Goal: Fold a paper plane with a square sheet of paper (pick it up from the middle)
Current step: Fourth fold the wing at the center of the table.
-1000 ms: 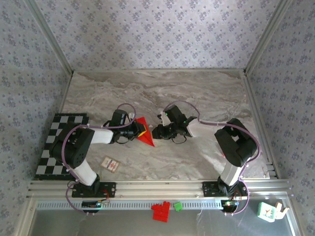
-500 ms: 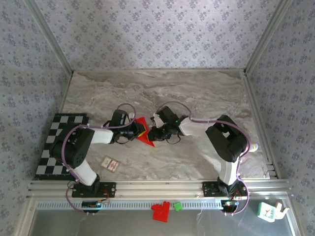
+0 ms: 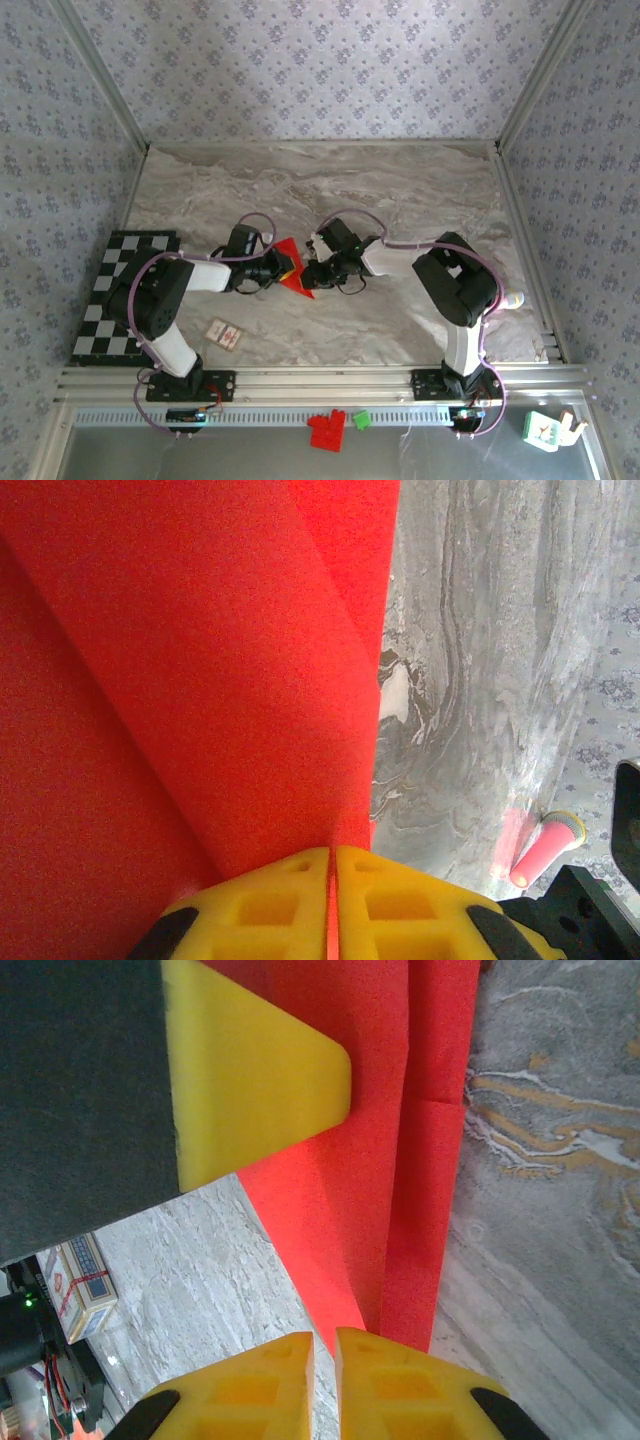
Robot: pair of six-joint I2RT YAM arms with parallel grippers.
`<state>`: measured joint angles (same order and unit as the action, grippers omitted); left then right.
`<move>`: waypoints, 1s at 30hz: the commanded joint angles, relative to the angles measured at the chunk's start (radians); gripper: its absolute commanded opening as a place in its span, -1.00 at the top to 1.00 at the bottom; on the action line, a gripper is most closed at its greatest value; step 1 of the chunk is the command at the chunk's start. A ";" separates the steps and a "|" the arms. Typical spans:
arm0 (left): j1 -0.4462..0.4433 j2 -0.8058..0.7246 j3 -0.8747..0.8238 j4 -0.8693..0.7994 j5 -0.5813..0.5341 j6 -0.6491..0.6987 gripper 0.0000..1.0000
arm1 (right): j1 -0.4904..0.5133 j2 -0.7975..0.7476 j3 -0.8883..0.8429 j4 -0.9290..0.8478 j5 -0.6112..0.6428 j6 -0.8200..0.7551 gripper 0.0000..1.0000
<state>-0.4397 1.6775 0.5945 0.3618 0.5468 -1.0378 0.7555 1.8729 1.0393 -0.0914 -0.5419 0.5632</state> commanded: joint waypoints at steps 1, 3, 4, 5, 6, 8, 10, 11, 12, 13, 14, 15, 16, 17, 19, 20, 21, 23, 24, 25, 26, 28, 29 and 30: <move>-0.001 0.013 0.024 -0.024 -0.006 0.013 0.78 | 0.002 0.020 0.025 -0.034 -0.006 -0.016 0.72; -0.001 0.012 0.029 -0.024 -0.002 0.015 0.78 | 0.004 0.020 0.021 -0.035 -0.005 -0.016 0.72; -0.001 0.013 0.030 -0.022 0.000 0.016 0.77 | 0.003 0.023 0.020 -0.036 -0.006 -0.016 0.72; -0.001 0.013 0.032 -0.021 0.003 0.018 0.76 | 0.003 0.023 0.017 -0.037 -0.005 -0.016 0.72; -0.001 0.011 0.035 -0.020 0.006 0.019 0.76 | 0.002 0.023 0.016 -0.037 -0.003 -0.016 0.72; -0.001 0.009 0.038 -0.014 0.010 0.019 0.74 | 0.002 0.025 0.013 -0.039 -0.004 -0.017 0.72; -0.001 0.006 0.041 -0.014 0.012 0.021 0.72 | 0.002 0.026 0.011 -0.042 -0.002 -0.016 0.72; -0.001 0.005 0.042 -0.017 0.011 0.022 0.72 | 0.003 0.029 0.011 -0.043 -0.002 -0.017 0.72; -0.001 0.004 0.043 -0.021 0.009 0.025 0.71 | 0.003 0.030 0.011 -0.045 -0.002 -0.017 0.72; -0.001 0.005 0.043 -0.022 0.007 0.025 0.71 | 0.003 0.031 0.011 -0.045 -0.002 -0.017 0.72; -0.001 0.008 0.044 -0.024 0.005 0.025 0.70 | 0.003 0.032 0.011 -0.047 -0.001 -0.019 0.72; 0.000 0.008 0.043 -0.022 0.006 0.025 0.70 | 0.003 0.034 0.012 -0.050 -0.001 -0.019 0.72; 0.000 0.011 0.043 -0.022 0.005 0.025 0.70 | 0.003 0.035 0.013 -0.050 0.000 -0.019 0.72; 0.000 0.011 0.043 -0.019 0.006 0.025 0.70 | 0.002 0.037 0.013 -0.052 0.003 -0.020 0.72; 0.001 0.013 0.045 -0.017 0.007 0.025 0.69 | 0.003 0.038 0.014 -0.055 0.004 -0.020 0.72; 0.001 0.012 0.044 -0.018 0.007 0.025 0.69 | 0.002 0.040 0.015 -0.057 0.005 -0.021 0.72; 0.001 0.011 0.046 -0.016 0.007 0.025 0.68 | 0.001 0.041 0.015 -0.056 0.006 -0.022 0.72; 0.002 0.008 0.047 -0.018 0.007 0.025 0.68 | 0.001 0.045 0.016 -0.060 0.006 -0.022 0.72; 0.002 0.008 0.048 -0.018 0.007 0.027 0.67 | 0.001 0.046 0.017 -0.060 0.007 -0.022 0.72; 0.002 0.008 0.048 -0.017 0.007 0.027 0.67 | 0.002 0.047 0.017 -0.059 0.007 -0.022 0.72; 0.003 0.007 0.048 -0.018 0.009 0.027 0.67 | 0.002 0.048 0.018 -0.060 0.007 -0.022 0.72; 0.004 0.008 0.050 -0.016 0.008 0.028 0.66 | 0.002 0.047 0.018 -0.061 0.008 -0.022 0.72; 0.006 0.008 0.049 -0.015 0.010 0.028 0.66 | 0.001 0.048 0.017 -0.061 0.008 -0.022 0.72; 0.007 0.005 0.049 -0.014 0.013 0.027 0.66 | 0.001 0.049 0.018 -0.063 0.011 -0.023 0.72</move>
<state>-0.4393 1.6779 0.6155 0.3523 0.5510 -1.0321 0.7555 1.8992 1.0397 -0.1017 -0.5411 0.5594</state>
